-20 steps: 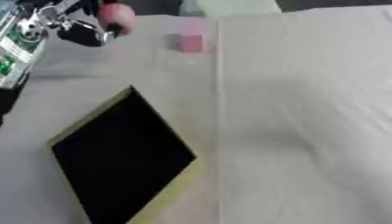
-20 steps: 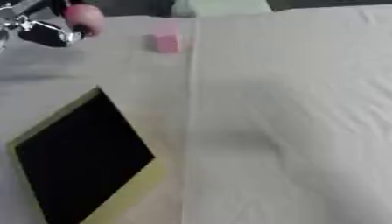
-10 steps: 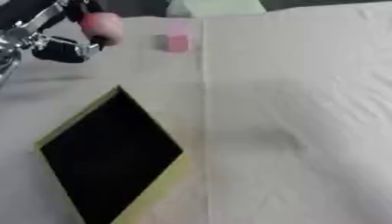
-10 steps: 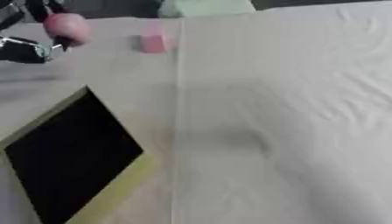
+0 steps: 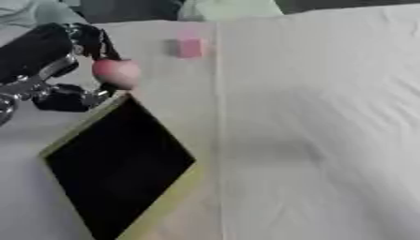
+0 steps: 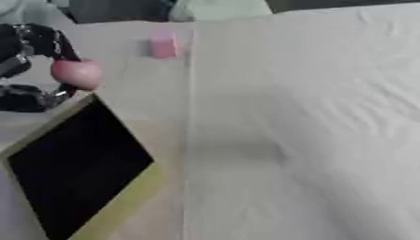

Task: Pick up objects on the table and place them in the box.

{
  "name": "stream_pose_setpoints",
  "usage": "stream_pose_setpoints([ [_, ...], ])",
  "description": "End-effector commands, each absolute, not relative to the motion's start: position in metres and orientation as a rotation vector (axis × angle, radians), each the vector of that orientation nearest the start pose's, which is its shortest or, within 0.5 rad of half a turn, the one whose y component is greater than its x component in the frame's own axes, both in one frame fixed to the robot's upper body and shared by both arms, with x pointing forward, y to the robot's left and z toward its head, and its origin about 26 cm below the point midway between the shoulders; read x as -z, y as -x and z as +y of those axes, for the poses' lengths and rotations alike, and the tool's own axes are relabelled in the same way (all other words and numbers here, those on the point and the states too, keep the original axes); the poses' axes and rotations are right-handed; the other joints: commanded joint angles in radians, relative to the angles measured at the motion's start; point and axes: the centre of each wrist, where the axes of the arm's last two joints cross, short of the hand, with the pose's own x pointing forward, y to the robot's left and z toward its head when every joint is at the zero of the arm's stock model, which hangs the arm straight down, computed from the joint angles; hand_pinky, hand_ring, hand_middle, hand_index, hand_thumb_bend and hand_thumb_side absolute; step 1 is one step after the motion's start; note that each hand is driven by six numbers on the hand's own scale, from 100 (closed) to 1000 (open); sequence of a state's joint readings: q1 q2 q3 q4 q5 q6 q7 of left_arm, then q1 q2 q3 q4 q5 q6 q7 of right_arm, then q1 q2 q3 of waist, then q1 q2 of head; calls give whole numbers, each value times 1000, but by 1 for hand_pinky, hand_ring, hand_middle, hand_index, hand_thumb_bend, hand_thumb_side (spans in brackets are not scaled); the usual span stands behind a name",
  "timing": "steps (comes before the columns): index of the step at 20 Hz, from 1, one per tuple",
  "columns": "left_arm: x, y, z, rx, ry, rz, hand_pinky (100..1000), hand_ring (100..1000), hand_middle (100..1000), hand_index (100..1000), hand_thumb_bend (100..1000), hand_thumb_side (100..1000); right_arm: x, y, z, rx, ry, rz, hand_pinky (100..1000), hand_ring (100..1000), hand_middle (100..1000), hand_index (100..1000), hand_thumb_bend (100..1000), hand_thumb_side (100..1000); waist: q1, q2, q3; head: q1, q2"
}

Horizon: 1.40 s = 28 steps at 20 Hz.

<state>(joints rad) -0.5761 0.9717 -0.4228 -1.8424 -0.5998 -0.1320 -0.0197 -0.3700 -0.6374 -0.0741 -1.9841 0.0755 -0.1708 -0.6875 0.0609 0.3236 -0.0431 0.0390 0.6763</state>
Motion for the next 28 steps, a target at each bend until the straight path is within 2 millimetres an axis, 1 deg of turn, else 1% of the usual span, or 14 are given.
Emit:
stream_pose_setpoints([
  [1,-259,-309,273,-2056,1326,2348,531,544,585,661,202,132,-271,-295,-314,-193,-984,3317,782,744,655,784,397,975,-3,-19,-1,-1,1],
  [4,-260,-298,267,-2037,1330,2337,532,546,587,662,201,134,-271,-295,-314,-196,-983,3316,782,744,655,784,398,975,-4,-18,-1,-1,0],
  [6,-254,-295,265,-2042,1313,2334,532,545,588,662,203,132,-271,-295,-314,-203,-979,3316,782,745,656,784,399,977,-8,-14,1,-2,-1],
  [7,-251,-294,265,-2050,1306,2331,532,543,587,662,244,115,-271,-295,-313,-206,-977,3316,782,745,656,784,404,975,-10,-13,1,-2,-1],
  [8,-247,-293,264,-2069,1292,2330,531,542,587,662,204,129,-271,-295,-313,-207,-976,3315,782,745,656,784,400,977,-11,-12,1,-2,-1],
  [11,-235,-292,263,-2135,1250,2333,535,543,590,667,214,126,-271,-295,-313,-210,-972,3315,782,745,656,784,402,978,-16,-10,2,-2,-1],
  [14,-221,-290,261,-2237,1208,2329,536,541,588,668,224,125,-272,-295,-313,-211,-970,3314,782,745,656,784,404,978,-20,-6,3,-3,-1],
  [19,-210,-287,261,-2351,1148,2334,535,536,584,668,239,129,-271,-295,-313,-215,-974,3313,782,745,655,783,409,977,-23,-1,7,-7,2],
  [21,-205,-286,262,-2408,1111,2330,542,542,589,675,270,141,-271,-295,-313,-216,-974,3313,781,745,655,783,410,977,-25,0,9,-7,1],
  [22,-204,-285,262,-2436,1095,2328,546,545,592,678,301,134,-271,-295,-313,-216,-973,3313,781,745,655,783,411,977,-25,1,10,-7,1],
  [23,-202,-285,262,-2461,1081,2324,553,552,598,683,294,147,-271,-295,-313,-217,-972,3313,781,745,655,783,412,977,-26,1,10,-7,0],
  [28,-196,-283,262,-2592,1013,2267,590,586,623,706,388,194,-271,-295,-313,-220,-975,3312,781,745,654,782,417,978,-28,4,8,-7,0],
])
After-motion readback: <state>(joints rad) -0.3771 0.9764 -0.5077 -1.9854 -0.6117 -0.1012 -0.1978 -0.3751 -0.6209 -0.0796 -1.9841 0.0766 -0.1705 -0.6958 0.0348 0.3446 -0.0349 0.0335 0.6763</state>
